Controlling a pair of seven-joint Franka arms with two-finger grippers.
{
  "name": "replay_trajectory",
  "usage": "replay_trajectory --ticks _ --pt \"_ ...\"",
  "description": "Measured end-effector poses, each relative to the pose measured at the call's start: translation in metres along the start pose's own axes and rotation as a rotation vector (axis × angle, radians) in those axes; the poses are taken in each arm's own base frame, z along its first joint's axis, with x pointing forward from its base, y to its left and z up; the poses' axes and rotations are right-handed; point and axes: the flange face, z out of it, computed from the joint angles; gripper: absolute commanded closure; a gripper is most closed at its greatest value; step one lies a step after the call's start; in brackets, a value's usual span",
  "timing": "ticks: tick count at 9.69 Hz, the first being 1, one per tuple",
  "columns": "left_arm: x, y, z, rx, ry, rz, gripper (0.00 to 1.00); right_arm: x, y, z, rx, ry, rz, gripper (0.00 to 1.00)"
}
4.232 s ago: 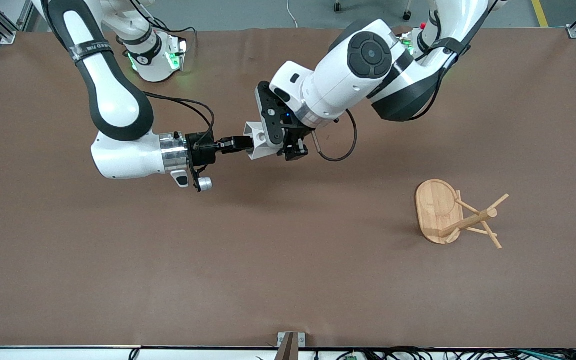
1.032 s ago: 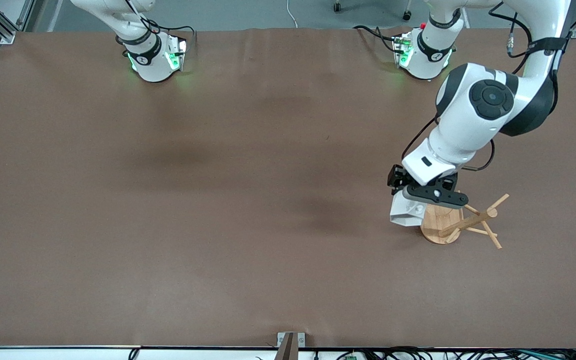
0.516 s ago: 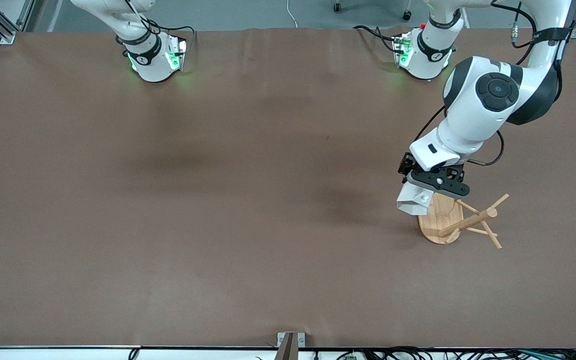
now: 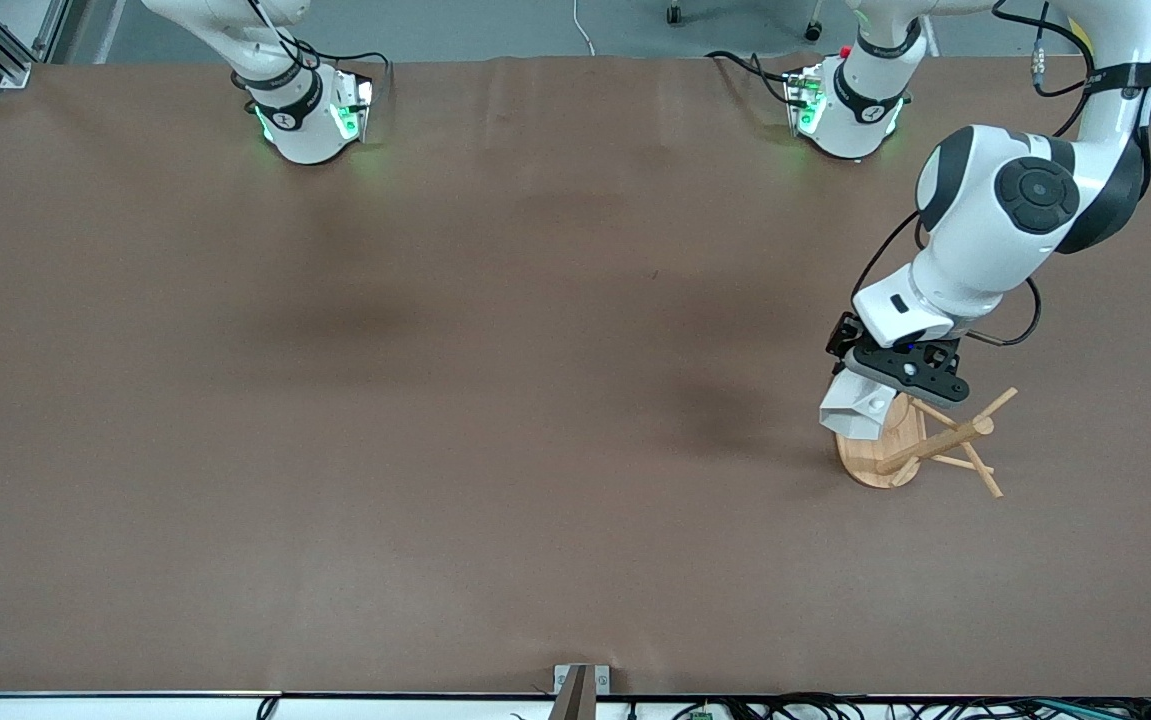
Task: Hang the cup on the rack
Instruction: 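Lower the cup with the left gripper onto a rack peg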
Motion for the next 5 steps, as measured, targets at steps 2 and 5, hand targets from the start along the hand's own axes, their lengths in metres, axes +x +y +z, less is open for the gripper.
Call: replay_trajectory --ticks 2,5 --pt "-0.006 -0.009 0.005 -0.004 -0.01 -0.02 0.99 0.0 -0.001 0.0 0.0 0.002 -0.001 0.0" --pt "-0.012 -0.026 0.007 0.003 -0.016 -0.041 0.99 0.0 -0.001 0.0 0.0 0.002 -0.002 0.0"
